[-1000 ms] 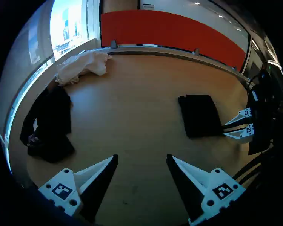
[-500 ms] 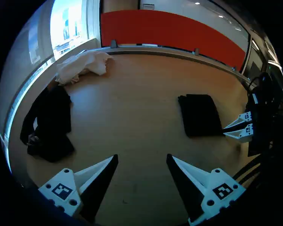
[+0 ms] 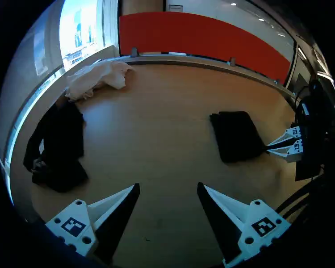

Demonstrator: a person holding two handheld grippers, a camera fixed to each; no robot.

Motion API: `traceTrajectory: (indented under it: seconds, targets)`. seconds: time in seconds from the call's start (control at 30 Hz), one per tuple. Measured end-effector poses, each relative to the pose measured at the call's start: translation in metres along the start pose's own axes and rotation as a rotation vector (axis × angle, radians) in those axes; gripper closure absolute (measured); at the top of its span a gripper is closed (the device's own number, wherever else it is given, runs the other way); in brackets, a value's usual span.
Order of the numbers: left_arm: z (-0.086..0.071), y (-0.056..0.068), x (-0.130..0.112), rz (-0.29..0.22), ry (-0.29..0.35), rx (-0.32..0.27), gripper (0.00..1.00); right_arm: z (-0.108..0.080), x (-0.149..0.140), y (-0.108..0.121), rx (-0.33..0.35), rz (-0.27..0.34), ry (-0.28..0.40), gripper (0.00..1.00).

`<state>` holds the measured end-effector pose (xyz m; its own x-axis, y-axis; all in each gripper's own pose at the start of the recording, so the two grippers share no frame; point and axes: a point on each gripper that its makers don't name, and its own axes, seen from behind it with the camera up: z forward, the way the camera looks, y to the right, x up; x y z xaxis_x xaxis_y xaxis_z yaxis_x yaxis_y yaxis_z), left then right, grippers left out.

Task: Fold towel

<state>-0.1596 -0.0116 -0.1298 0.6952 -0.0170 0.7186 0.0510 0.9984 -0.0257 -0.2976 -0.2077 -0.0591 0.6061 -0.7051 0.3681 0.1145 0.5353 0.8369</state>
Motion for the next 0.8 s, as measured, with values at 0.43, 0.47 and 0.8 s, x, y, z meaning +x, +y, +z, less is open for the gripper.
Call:
traceTrajectory:
  seconds: [0.43, 0.47, 0.8]
  targets:
    - [-0.003, 0.0, 0.012, 0.011, 0.02, 0.0, 0.05, -0.026, 0.072, 0.03, -0.05, -0.027, 0.12, 0.97]
    - [-0.004, 0.0, 0.013, 0.013, 0.022, 0.0, 0.05, -0.028, 0.079, 0.033, -0.054, -0.03, 0.129, 0.97]
    - [-0.006, 0.0, 0.025, 0.021, 0.041, -0.001, 0.05, -0.054, 0.126, 0.049, -0.073, -0.049, 0.208, 0.97]
